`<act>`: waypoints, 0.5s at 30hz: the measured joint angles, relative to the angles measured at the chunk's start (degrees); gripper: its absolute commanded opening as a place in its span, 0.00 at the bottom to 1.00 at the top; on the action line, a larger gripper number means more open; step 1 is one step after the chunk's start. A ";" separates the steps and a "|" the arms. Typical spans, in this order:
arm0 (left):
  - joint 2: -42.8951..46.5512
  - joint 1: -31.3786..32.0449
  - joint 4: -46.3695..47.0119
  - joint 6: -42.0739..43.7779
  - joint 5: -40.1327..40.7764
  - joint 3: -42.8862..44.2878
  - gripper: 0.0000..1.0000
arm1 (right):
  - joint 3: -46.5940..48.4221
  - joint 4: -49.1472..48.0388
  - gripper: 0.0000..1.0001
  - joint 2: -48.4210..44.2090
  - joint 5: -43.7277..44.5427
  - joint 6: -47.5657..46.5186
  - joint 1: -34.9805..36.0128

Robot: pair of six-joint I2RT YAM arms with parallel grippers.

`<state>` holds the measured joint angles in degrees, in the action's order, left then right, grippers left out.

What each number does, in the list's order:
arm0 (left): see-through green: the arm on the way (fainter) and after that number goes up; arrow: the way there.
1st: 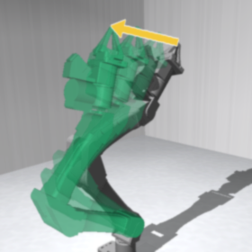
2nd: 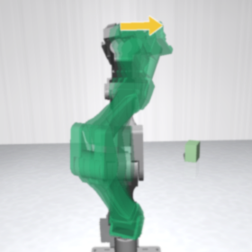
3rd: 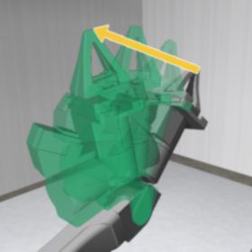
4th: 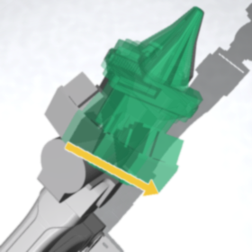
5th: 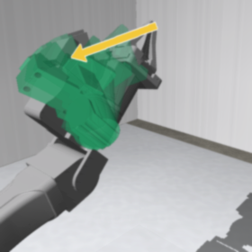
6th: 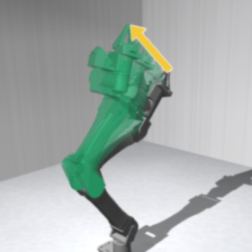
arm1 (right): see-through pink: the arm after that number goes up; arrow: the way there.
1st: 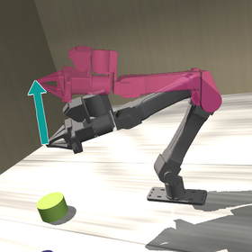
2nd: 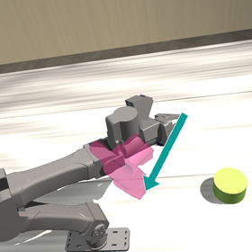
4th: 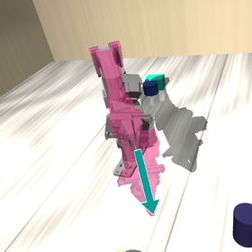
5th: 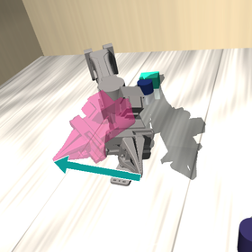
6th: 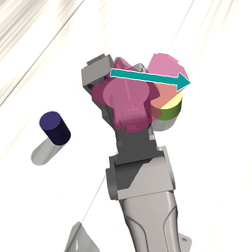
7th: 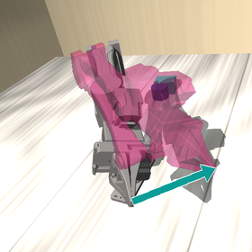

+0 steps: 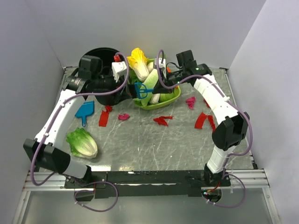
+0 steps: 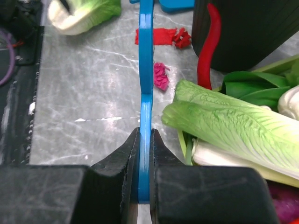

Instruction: Sweep away the paper scraps from the table

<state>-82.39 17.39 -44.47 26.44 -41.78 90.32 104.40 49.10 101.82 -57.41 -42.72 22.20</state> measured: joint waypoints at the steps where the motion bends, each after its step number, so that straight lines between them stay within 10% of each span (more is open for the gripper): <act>1: -0.98 0.02 0.26 -0.20 -1.25 1.38 0.83 | 1.84 2.49 0.00 0.02 -0.13 -1.05 -0.07; 9: -7.72 2.01 1.81 1.16 -6.67 5.33 0.71 | 8.92 12.74 0.00 2.80 -0.98 -4.63 0.50; 15: -12.11 3.17 -1.92 5.05 -8.61 10.97 0.12 | 9.11 12.61 0.07 5.07 -0.96 -0.70 0.52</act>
<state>-94.50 20.56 -46.39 31.48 -50.39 101.30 113.51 61.71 106.89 -58.37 -43.42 22.72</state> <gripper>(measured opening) 0.389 0.122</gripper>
